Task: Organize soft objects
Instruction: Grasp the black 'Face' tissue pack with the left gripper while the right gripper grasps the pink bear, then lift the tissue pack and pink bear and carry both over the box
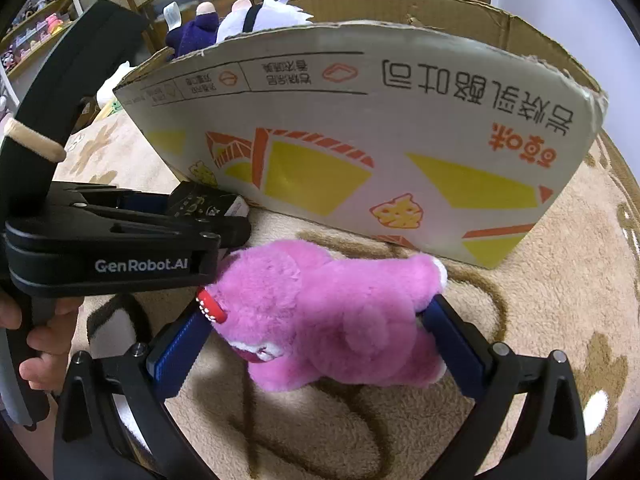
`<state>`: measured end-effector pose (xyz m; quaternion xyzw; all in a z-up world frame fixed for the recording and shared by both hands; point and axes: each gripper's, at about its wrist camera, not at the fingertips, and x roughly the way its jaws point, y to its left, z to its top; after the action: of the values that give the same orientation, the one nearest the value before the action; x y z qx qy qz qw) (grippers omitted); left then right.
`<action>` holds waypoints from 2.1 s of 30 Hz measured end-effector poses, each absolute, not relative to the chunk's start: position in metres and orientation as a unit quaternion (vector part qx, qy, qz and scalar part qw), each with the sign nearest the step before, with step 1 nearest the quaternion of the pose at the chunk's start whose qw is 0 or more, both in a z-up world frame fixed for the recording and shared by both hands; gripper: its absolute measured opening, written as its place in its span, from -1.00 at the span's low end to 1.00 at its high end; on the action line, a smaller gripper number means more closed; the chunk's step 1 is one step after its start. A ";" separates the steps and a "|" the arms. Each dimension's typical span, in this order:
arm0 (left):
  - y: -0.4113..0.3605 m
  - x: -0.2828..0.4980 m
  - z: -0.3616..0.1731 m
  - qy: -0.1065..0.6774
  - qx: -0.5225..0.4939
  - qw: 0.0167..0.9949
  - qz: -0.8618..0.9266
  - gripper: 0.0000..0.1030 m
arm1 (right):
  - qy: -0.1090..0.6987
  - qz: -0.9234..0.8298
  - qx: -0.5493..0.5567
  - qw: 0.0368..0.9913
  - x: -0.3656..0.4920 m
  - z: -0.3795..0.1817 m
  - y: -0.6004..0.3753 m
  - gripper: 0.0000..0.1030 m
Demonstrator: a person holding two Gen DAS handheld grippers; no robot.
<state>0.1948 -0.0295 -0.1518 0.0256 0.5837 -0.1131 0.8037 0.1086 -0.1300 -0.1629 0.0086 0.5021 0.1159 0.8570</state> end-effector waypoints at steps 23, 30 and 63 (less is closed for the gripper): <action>-0.004 0.153 -0.131 0.553 0.020 0.829 -0.080 0.24 | 0.496 0.115 0.017 0.861 0.095 -0.143 -0.137 0.91; -0.012 0.147 -0.127 0.547 0.026 0.833 -0.075 0.24 | 0.515 0.098 -0.011 0.851 0.114 -0.166 -0.127 1.00; -0.002 0.070 -0.018 0.350 0.028 0.932 -0.087 0.24 | 0.359 0.089 0.024 0.929 0.049 -0.041 -0.157 0.90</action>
<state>0.0701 -0.0023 -0.0181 0.0282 0.3501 -0.0868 0.9322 0.0490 -0.1570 -0.0408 0.0235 0.3592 0.0892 0.9287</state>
